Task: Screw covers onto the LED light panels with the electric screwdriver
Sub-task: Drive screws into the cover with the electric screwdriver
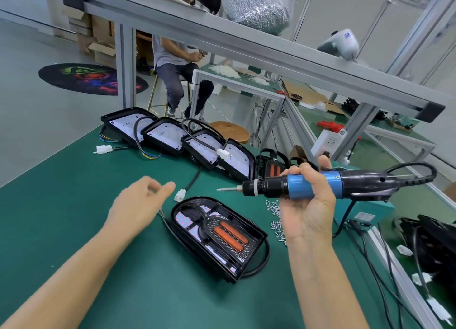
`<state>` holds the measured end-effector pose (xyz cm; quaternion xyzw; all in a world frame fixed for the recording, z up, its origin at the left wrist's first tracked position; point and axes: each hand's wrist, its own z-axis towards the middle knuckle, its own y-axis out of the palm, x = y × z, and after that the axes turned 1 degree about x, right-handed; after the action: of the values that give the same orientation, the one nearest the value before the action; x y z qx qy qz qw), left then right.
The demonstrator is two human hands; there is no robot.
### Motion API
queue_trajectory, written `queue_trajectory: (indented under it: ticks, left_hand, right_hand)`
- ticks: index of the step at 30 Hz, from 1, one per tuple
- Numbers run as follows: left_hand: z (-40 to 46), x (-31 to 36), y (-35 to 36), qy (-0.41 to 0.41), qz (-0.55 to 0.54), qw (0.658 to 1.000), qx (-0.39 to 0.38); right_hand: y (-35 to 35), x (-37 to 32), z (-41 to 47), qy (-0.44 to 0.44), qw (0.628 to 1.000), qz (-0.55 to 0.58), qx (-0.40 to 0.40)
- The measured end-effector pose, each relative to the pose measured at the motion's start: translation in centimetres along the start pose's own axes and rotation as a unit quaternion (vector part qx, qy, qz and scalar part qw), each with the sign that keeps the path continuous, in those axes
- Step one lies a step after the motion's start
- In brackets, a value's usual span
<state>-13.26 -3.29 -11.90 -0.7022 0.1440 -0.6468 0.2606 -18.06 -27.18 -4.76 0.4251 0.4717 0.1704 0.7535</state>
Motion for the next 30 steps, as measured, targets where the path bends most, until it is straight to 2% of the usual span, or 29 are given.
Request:
queue_trajectory:
  ticks: [2, 5, 9, 13, 16, 25, 30]
  left_hand:
    - [-0.6, 0.0, 0.3, -0.043, 0.073, 0.993, -0.077]
    - [-1.2, 0.7, 1.8, -0.084, -0.007, 0.985, -0.151]
    - [-0.8, 1.1, 3.5, -0.099, -0.115, 0.977, -0.150]
    - [-0.9, 0.9, 4.5, -0.135, -0.254, 0.947, -0.143]
    - [-1.2, 0.8, 4.9, -0.140, -0.309, 0.933, -0.122]
    - [-2.3, 2.5, 5.1, -0.079, -0.321, 0.940, -0.088]
    - [-2.5, 2.7, 5.2, -0.075, -0.331, 0.937, -0.075]
  right_hand:
    - [-0.2, 0.2, 0.2, -0.004, 1.000, -0.017, 0.005]
    - [-0.3, 0.5, 0.4, -0.007, 0.999, -0.048, -0.005]
    - [-0.6, 0.8, 0.6, -0.005, 0.997, -0.077, -0.023]
    - [-0.9, 0.7, 0.6, -0.013, 0.992, -0.112, -0.052]
    - [-0.9, 0.5, 0.7, -0.019, 0.989, -0.132, -0.058]
    - [-0.8, 0.2, 0.6, -0.021, 0.986, -0.155, -0.066]
    - [-0.7, 0.2, 0.6, -0.017, 0.985, -0.161, -0.065]
